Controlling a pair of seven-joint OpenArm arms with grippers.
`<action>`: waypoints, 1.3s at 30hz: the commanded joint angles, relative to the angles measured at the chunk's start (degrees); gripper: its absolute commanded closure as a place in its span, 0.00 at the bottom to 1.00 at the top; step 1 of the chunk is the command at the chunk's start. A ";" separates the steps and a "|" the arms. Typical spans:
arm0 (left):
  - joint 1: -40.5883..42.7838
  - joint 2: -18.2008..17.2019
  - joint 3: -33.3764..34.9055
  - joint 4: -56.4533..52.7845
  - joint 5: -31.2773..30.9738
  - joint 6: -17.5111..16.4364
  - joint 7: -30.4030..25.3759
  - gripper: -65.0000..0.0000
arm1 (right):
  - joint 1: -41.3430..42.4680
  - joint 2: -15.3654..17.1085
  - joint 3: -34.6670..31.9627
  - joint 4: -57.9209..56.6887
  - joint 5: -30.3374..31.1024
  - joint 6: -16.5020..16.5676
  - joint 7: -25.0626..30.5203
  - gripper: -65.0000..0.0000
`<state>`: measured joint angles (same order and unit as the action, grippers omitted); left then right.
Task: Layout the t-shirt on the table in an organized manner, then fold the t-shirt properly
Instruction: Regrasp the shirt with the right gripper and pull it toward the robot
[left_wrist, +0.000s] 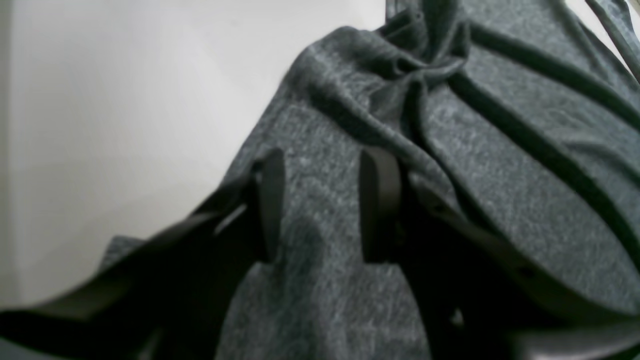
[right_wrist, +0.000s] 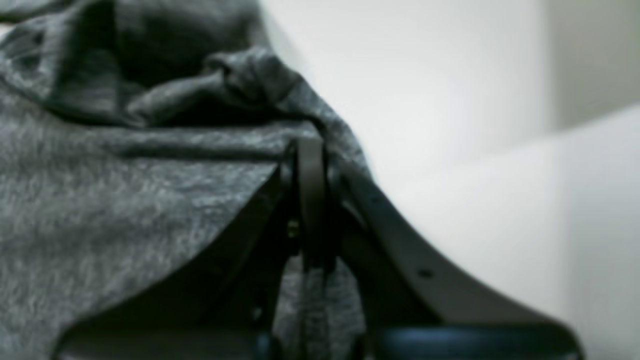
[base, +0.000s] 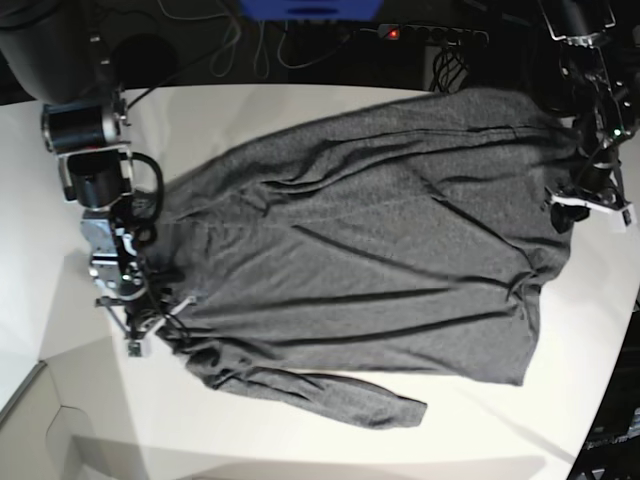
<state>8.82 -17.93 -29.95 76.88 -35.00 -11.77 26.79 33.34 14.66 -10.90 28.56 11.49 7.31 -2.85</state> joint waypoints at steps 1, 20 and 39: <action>-0.78 -0.92 -0.07 0.79 -0.38 -0.32 -1.25 0.63 | 0.64 1.39 0.21 0.06 -0.45 -4.01 -2.11 1.00; -1.39 0.66 -0.07 1.32 -0.47 -0.32 -1.16 0.63 | -10.09 2.62 8.04 27.22 -0.10 -9.64 -2.82 0.99; 8.54 3.47 -8.24 22.33 -0.03 -0.41 17.04 0.62 | -42.09 -1.78 14.54 64.06 -0.10 -9.64 -10.29 0.99</action>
<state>17.52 -13.58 -37.91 98.21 -34.44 -12.01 45.01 -9.17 12.51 3.44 91.55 11.40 -2.35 -14.85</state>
